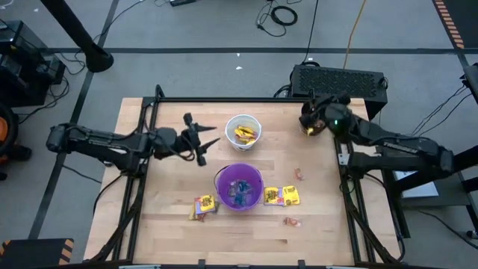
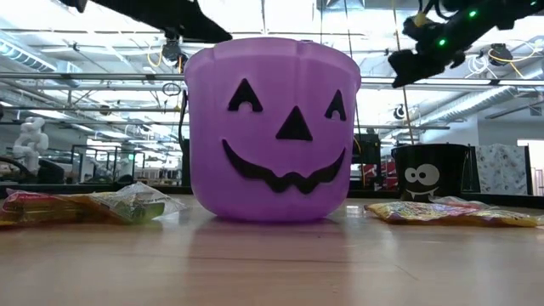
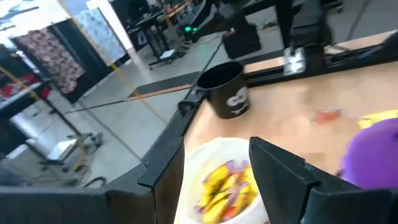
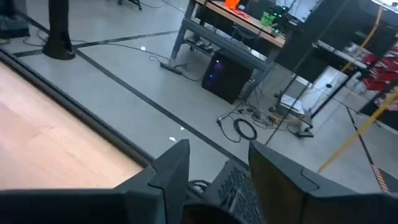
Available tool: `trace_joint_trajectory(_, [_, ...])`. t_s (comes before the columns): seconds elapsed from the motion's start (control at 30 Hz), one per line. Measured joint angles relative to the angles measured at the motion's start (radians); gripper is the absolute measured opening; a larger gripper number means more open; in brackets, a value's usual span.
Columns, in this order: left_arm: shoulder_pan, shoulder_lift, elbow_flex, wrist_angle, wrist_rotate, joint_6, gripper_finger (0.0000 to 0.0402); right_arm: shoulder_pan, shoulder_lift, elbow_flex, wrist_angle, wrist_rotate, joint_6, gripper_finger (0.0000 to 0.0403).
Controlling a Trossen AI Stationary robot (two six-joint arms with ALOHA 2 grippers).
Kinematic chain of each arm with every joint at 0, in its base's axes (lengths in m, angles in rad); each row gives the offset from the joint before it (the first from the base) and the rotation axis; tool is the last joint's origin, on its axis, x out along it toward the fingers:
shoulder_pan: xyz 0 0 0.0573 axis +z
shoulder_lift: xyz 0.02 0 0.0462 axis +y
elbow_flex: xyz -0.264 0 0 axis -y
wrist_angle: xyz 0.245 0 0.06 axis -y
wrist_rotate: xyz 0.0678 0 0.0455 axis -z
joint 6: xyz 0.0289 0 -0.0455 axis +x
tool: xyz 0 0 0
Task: Sort candy by brand, put in halloween buckets
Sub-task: Put the blue gummy from the black bucket into the violet bucket
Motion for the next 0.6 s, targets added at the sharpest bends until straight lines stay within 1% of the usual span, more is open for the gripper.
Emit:
trace_joint_trajectory(0.03, [0.018,0.000,0.000,0.000,0.002,0.014,0.0189,-0.043,0.006,0.000,0.028,-0.054,-0.033,0.0151])
trace_joint_trajectory(0.1, [0.051,0.000,0.000,-0.001,0.003,0.053,0.0189,-0.111,0.020,0.000,0.074,-0.129,-0.103,0.0144])
trace_joint_trajectory(0.2, [0.115,0.000,0.000,-0.001,0.008,0.072,0.0189,-0.176,0.042,0.000,0.112,-0.166,-0.144,0.0138])
trace_joint_trajectory(0.27, [0.166,0.000,0.000,-0.004,0.007,0.026,0.0189,-0.208,0.054,0.000,0.118,-0.161,-0.122,0.0136])
trace_joint_trajectory(0.37, [0.240,0.000,0.000,-0.003,-0.001,-0.075,0.0189,-0.240,0.068,0.000,0.113,-0.113,0.022,0.0136])
trace_joint_trajectory(0.5, [0.316,0.000,0.000,-0.013,-0.012,-0.218,0.0189,-0.279,0.073,0.000,0.029,-0.101,0.257,0.0137])
trace_joint_trajectory(0.53, [0.328,0.000,0.000,-0.019,-0.007,-0.252,0.0189,-0.291,0.073,0.000,0.018,-0.107,0.329,0.0137])
trace_joint_trajectory(0.6, [0.345,0.000,0.000,-0.022,0.023,-0.328,0.0189,-0.324,0.073,0.008,0.005,-0.174,0.456,0.0137])
